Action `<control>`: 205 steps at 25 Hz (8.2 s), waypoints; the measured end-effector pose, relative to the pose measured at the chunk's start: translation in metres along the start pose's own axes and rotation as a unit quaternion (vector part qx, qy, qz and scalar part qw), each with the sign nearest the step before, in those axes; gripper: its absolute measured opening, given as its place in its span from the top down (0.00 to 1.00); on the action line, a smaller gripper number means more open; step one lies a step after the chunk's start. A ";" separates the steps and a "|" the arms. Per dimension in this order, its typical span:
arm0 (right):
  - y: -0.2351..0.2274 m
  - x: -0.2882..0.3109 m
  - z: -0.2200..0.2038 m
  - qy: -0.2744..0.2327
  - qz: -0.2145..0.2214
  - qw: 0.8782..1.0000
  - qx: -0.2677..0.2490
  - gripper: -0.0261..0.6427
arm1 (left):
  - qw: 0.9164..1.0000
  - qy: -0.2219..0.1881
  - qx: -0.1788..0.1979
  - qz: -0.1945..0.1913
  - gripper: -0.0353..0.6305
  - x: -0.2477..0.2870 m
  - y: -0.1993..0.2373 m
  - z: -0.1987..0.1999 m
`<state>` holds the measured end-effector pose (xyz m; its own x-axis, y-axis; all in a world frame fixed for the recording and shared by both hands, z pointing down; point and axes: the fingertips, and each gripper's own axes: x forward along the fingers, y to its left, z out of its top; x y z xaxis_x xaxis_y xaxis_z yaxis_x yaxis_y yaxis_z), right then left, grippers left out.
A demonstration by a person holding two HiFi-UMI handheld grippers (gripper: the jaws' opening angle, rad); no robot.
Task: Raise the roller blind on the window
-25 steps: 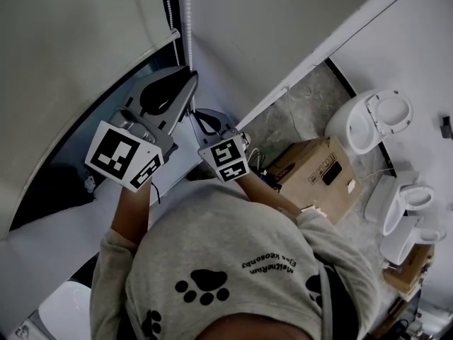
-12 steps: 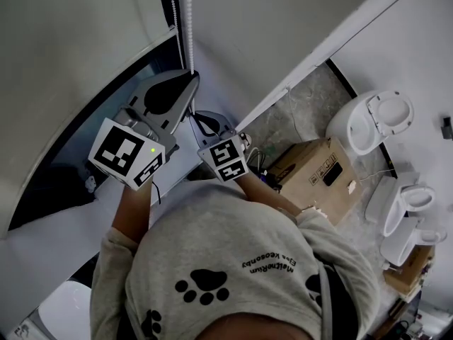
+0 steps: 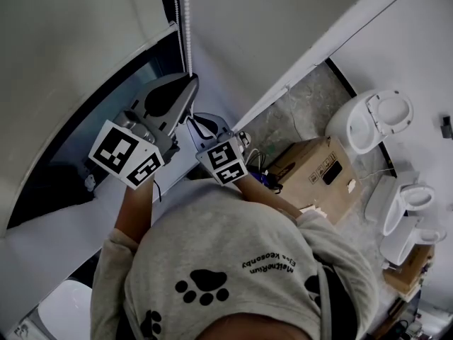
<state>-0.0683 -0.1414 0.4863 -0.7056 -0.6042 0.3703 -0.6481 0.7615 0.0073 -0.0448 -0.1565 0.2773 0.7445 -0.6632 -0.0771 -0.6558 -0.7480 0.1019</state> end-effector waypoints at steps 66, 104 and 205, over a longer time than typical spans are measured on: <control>-0.027 -0.093 0.236 -0.218 -0.027 0.975 -0.033 0.95 | 0.992 0.117 -0.040 0.024 0.94 -0.005 0.004 -0.176; -0.032 -0.041 0.142 -0.098 -0.008 0.995 -0.008 0.95 | 0.996 0.079 -0.028 0.007 0.68 -0.040 -0.008 -0.119; -0.027 -0.067 0.082 -0.099 -0.010 0.995 0.014 0.83 | 0.998 0.059 -0.030 0.008 0.94 -0.010 -0.004 -0.077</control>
<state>-0.0274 -0.1407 0.3854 -0.7330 -0.6559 0.1806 -0.6686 0.7435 -0.0137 -0.0399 -0.1456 0.3543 0.7459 -0.6646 0.0428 -0.6617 -0.7322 0.1613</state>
